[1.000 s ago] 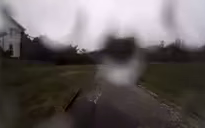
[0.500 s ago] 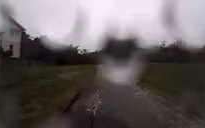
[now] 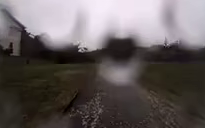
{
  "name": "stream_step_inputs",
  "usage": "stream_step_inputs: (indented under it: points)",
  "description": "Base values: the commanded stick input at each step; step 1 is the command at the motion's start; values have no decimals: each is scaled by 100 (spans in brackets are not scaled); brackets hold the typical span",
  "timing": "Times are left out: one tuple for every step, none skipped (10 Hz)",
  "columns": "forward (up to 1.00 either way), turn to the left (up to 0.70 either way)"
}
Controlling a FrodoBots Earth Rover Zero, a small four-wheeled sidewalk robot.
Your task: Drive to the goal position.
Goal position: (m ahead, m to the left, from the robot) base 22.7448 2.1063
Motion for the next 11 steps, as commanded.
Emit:
stream_step_inputs:
  points:
    - [70,0]
    - [70,0]
    - [70,0]
    - [70,0]
    - [70,0]
    - [70,0]
    - [70,0]
    - [70,0]
    - [70,0]
    - [70,0]
    - [70,0]
